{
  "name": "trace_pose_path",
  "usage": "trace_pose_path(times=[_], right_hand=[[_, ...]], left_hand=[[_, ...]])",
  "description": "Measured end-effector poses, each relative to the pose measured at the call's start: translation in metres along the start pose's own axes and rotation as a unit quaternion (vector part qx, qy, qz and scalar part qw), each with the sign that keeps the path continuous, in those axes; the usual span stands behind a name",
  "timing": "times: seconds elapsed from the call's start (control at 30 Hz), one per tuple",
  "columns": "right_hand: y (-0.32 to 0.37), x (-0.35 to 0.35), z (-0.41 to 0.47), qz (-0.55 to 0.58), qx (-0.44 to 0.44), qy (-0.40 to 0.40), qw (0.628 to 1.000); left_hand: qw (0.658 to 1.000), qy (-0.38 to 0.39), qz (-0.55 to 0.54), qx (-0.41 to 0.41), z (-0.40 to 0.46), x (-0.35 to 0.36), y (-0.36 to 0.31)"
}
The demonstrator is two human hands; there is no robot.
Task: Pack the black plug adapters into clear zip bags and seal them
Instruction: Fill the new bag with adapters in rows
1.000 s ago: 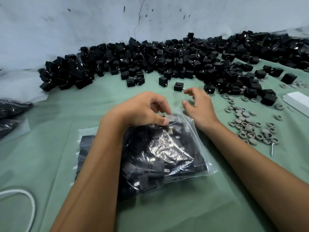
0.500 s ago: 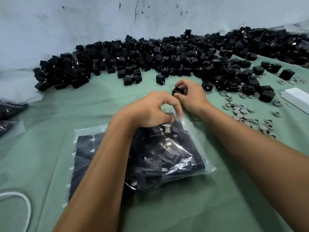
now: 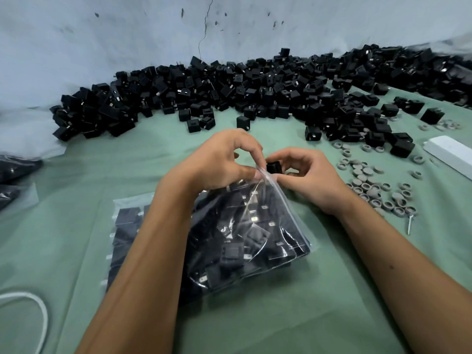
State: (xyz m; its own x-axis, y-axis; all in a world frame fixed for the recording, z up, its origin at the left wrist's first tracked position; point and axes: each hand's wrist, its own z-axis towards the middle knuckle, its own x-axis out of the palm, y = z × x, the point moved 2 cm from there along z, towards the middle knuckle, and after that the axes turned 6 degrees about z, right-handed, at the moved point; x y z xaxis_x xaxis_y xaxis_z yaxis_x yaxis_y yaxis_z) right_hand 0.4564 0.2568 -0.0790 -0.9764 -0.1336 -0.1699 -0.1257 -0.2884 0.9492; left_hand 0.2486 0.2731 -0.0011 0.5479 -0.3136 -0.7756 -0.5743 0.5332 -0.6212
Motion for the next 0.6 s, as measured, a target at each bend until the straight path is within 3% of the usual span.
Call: trace_pose_path(times=[0.1,0.3,0.6], right_hand=[[0.004,-0.004,-0.001,-0.011,0.005,0.044,0.999],[0.014,-0.003,-0.004,0.002,0.011,0.04,0.999],[0.022,0.0,-0.006,0.012,-0.001,0.048,0.999]], left_hand=[[0.999,-0.035,0.018,0.01,0.002,-0.003,0.0],[0.995,-0.092,0.047,0.018,0.002,-0.006,0.004],[0.995,-0.083,0.048,0.009,0.004,-0.003,0.004]])
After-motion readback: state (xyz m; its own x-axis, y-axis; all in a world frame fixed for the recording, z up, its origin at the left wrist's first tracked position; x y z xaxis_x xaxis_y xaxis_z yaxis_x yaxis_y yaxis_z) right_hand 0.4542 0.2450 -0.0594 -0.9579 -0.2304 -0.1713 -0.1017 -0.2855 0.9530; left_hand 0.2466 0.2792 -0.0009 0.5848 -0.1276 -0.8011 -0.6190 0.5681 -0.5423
